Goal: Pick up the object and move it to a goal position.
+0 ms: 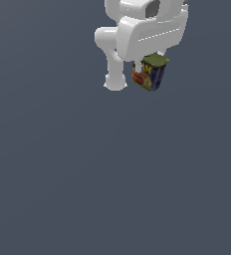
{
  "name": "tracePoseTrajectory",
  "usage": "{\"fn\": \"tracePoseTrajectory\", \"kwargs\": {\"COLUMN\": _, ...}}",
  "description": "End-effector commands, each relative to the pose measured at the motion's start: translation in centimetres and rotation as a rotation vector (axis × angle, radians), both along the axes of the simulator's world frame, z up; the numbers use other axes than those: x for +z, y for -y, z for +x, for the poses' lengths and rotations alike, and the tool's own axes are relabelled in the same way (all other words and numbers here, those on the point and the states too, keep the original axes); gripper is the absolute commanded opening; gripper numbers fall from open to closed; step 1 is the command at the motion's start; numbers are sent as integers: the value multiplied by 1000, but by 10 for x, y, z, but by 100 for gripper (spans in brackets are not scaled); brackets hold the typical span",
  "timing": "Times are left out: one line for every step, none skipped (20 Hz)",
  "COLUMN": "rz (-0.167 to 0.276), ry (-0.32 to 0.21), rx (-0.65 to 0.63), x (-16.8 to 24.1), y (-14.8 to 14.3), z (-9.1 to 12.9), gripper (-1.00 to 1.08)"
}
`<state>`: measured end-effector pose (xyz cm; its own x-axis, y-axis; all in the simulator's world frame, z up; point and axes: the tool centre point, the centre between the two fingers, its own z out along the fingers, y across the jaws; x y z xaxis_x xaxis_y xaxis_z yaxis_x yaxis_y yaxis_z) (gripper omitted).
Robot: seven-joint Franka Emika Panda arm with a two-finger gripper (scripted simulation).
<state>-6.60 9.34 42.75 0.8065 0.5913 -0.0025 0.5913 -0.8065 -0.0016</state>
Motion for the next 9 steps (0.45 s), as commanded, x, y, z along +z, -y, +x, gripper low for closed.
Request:
{"fn": "tracePoseTrajectory", "kwargs": {"rz": 0, "ry": 3, "rx": 0, "x": 11, "y": -1, "z": -1, "gripper": -100}}
{"fn": "tracePoseTrajectory", "kwargs": {"rz": 0, "ry": 3, "rx": 0, "x": 13, "y": -1, "z": -1, "gripper": -100}}
{"fn": "tracePoseTrajectory", "kwargs": {"rz": 0, "ry": 3, "rx": 0, "x": 14, "y": -1, "z": -2, "gripper": -100}}
{"fn": "tracePoseTrajectory", "kwargs": {"rz": 0, "ry": 3, "rx": 0, "x": 15, "y": -1, "z": -2, "gripper": -100}}
{"fn": "tracePoseTrajectory", "kwargs": {"rz": 0, "ry": 3, "rx": 0, "x": 16, "y": -1, "z": -1, "gripper": -100}}
{"fn": "tracePoseTrajectory", "kwargs": {"rz": 0, "ry": 3, "rx": 0, "x": 16, "y": -1, "z": -1, "gripper": -100}}
{"fn": "tracePoseTrajectory", "kwargs": {"rz": 0, "ry": 3, "rx": 0, "x": 15, "y": -1, "z": -1, "gripper": -100}}
{"fn": "tracePoseTrajectory", "kwargs": {"rz": 0, "ry": 3, "rx": 0, "x": 15, "y": -1, "z": -1, "gripper": -100}}
{"fn": "tracePoseTrajectory", "kwargs": {"rz": 0, "ry": 3, "rx": 0, "x": 14, "y": -1, "z": 0, "gripper": -100}}
